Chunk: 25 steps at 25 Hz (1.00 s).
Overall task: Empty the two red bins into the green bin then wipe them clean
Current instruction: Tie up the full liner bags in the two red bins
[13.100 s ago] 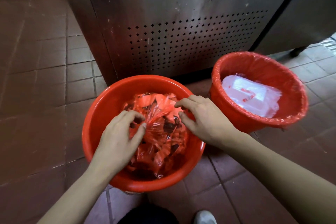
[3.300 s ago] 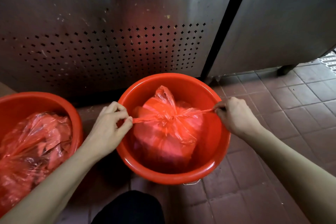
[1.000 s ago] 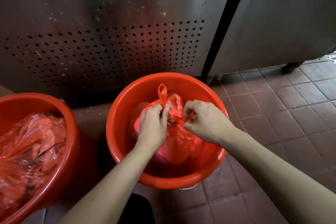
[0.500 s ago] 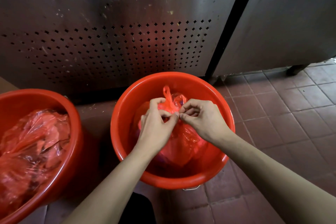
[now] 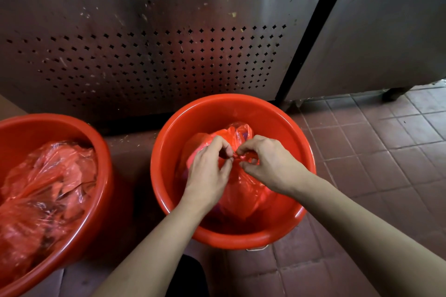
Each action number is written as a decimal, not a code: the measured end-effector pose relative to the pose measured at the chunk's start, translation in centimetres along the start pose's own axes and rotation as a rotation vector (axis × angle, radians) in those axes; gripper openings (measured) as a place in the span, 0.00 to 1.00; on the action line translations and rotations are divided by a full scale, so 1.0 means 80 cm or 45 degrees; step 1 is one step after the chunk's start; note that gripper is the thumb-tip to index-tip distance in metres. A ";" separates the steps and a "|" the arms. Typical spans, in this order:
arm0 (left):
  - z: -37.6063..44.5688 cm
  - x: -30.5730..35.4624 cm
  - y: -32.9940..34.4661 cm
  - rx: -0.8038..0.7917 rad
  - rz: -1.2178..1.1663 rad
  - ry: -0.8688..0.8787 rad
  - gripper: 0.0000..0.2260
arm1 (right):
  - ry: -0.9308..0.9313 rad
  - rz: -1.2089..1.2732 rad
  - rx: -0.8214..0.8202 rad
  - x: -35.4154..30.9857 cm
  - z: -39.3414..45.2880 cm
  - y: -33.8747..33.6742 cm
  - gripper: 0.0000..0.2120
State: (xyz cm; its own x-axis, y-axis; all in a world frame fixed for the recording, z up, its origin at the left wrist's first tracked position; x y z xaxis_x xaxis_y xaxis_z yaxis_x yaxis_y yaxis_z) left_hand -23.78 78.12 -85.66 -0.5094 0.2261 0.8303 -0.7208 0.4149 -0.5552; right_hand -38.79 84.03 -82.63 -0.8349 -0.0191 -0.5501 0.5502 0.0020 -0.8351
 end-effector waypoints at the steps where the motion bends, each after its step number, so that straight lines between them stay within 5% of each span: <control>1: 0.000 0.000 0.001 0.007 -0.007 0.016 0.12 | 0.008 -0.015 -0.017 0.002 0.000 0.002 0.11; 14: 0.005 -0.008 0.010 -0.015 0.089 0.076 0.07 | 0.477 0.714 0.034 0.010 -0.007 0.005 0.06; 19: 0.002 -0.011 0.002 0.024 0.098 0.079 0.03 | 0.195 0.236 0.029 0.010 -0.004 -0.012 0.05; 25: 0.009 -0.023 -0.010 0.042 0.222 0.032 0.07 | 0.205 -0.228 -0.002 0.021 -0.013 -0.014 0.08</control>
State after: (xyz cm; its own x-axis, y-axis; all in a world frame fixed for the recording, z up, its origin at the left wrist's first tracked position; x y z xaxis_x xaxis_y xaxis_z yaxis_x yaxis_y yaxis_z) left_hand -22.56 76.75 -86.77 -0.6162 0.3146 0.7220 -0.6380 0.3382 -0.6918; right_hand -40.88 85.06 -82.63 -0.9110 0.1401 -0.3878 0.3934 0.0141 -0.9193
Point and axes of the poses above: each hand's wrist, its own z-axis towards the middle knuckle, its own y-axis out of the palm, x = y × z, the point moved 2 cm from there along z, towards the middle knuckle, and after that the axes turned 14 degrees about -y, right-handed, at the moved point
